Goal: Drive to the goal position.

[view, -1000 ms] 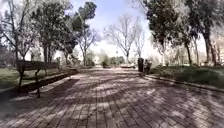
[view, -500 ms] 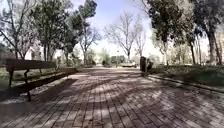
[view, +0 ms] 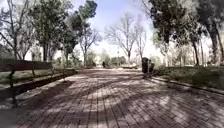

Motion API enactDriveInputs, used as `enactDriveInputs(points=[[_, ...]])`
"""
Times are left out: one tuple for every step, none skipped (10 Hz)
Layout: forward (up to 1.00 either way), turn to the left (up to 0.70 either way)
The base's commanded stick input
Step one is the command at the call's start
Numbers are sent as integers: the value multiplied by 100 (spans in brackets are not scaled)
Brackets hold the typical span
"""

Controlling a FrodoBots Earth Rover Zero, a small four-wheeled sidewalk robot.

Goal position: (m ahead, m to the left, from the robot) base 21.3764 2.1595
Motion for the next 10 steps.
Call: enactDriveInputs(points=[[70,0],[70,0],[70,0],[70,0],[70,12],[70,35],[70,35],[70,0],[70,0],[70,0]])
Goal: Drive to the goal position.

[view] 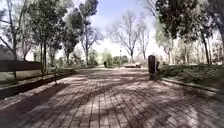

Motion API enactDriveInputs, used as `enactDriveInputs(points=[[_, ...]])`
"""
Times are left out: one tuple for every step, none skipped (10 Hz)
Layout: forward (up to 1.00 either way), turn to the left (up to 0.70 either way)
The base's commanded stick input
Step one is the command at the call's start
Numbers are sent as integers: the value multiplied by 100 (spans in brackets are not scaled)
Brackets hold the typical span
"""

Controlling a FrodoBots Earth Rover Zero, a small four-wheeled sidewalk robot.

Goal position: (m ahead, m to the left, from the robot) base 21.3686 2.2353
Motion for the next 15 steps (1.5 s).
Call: enactDriveInputs(points=[[70,0],[70,0],[70,0],[70,0],[70,0],[70,0],[70,0],[70,0],[70,0],[70,0],[70,0],[70,0],[70,0],[70,0],[70,31]])
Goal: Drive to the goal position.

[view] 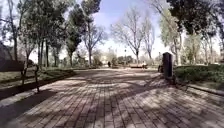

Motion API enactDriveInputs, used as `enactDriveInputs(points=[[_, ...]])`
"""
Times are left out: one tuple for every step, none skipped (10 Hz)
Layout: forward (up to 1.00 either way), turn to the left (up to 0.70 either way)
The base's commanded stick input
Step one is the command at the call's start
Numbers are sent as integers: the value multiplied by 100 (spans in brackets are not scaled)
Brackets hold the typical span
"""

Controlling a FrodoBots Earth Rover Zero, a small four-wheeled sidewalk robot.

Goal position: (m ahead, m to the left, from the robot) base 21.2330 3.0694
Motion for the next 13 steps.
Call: enactDriveInputs(points=[[70,35],[70,35],[70,35],[70,35],[70,0],[70,0],[70,0],[70,0],[70,0],[70,0],[70,0],[70,0],[70,0]])
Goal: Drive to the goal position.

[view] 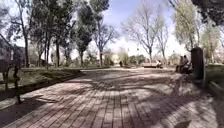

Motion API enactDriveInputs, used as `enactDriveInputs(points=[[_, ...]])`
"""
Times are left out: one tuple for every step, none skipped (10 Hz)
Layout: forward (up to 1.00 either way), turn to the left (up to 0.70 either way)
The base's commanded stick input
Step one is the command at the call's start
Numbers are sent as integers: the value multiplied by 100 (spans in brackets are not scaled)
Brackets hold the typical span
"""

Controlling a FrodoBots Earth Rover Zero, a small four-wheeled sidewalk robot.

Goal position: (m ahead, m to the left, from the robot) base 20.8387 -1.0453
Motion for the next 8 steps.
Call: enactDriveInputs(points=[[70,0],[70,0],[70,0],[70,0],[70,0],[70,0],[70,0],[70,0]])
